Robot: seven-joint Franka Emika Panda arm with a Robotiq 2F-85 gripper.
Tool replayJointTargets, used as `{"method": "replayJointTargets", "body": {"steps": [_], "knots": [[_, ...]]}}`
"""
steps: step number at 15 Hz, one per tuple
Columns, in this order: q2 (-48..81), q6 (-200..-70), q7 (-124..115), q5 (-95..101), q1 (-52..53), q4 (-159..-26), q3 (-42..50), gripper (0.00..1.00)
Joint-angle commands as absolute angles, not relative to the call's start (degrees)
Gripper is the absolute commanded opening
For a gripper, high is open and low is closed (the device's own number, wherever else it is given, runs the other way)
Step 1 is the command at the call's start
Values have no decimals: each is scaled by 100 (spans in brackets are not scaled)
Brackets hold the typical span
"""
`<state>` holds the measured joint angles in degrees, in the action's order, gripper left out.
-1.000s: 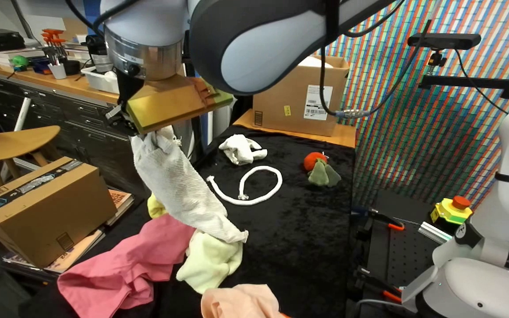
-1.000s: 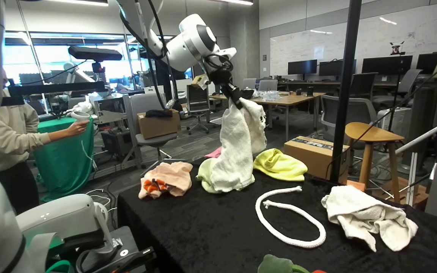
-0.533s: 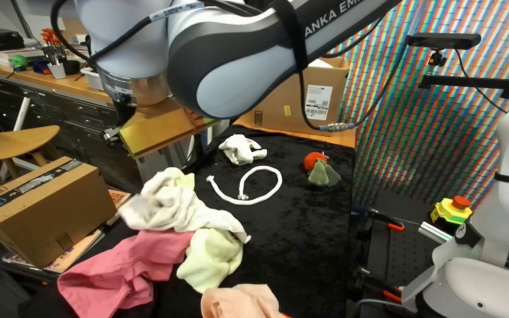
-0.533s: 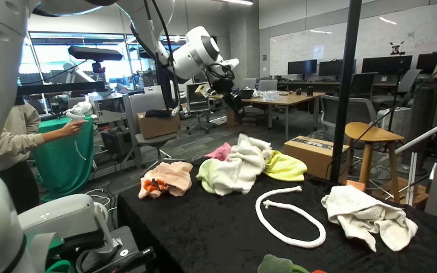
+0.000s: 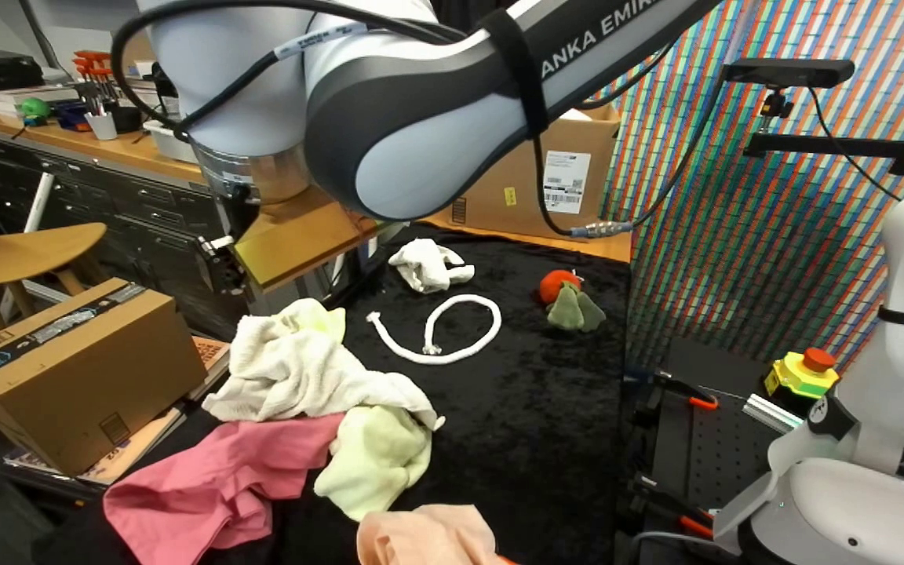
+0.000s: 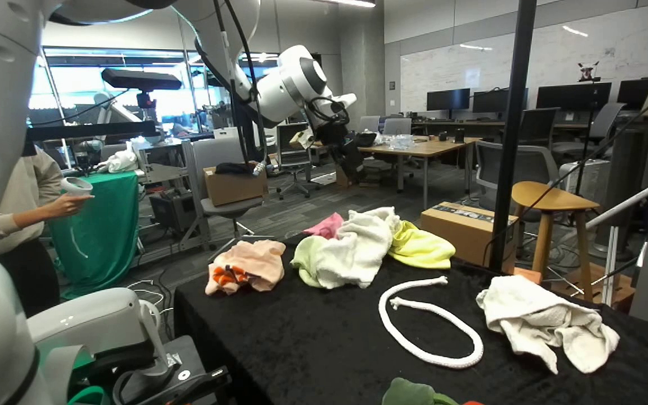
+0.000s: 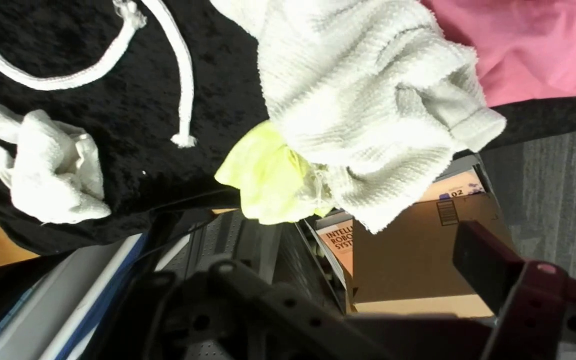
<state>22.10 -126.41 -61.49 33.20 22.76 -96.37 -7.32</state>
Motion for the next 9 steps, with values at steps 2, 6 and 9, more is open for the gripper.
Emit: {"method": "replayJointTargets", "body": {"steps": [2, 6, 9], "knots": [[1634, -12791, -6193, 3295, 2078, -10653, -530, 100], [1117, -13038, -6239, 3224, 1691, -11711, -400, 100], [660, -13348, -6138, 3174, 1312, -12530, -287, 100]]}}
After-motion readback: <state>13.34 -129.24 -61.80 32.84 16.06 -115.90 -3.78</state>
